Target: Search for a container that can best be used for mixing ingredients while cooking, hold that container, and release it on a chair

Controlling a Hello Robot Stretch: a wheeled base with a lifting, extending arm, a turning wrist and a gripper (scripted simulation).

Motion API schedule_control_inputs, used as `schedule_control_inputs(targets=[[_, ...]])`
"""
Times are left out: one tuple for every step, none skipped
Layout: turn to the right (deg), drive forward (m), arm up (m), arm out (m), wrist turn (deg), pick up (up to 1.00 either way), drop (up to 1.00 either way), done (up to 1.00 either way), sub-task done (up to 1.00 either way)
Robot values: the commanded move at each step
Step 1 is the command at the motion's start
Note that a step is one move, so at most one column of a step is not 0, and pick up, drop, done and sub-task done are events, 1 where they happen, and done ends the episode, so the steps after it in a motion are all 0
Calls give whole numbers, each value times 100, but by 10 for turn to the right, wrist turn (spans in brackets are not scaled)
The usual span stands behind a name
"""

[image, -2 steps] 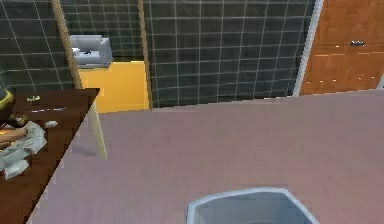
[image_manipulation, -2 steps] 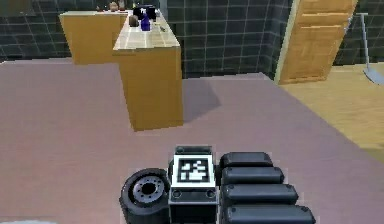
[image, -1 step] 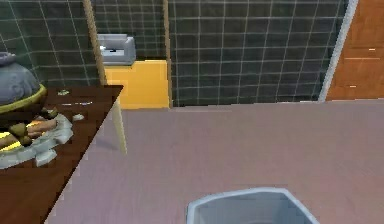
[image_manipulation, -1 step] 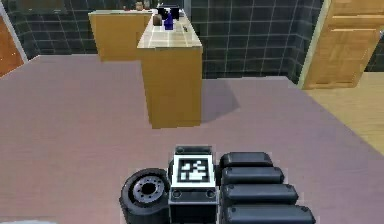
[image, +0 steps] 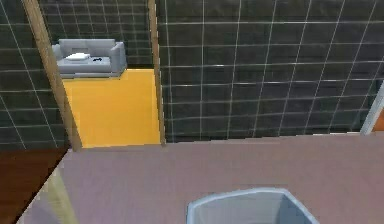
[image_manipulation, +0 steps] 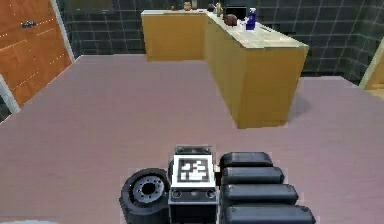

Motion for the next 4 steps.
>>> schedule_control_inputs(targets=[[0, 100, 0, 0, 0, 0, 0, 0, 0], [0, 25, 0, 0, 0, 0, 0, 0, 0], [-450, 0, 0, 0, 0, 0, 0, 0, 0], [-90, 0, 0, 0, 0, 0, 0, 0, 0]])
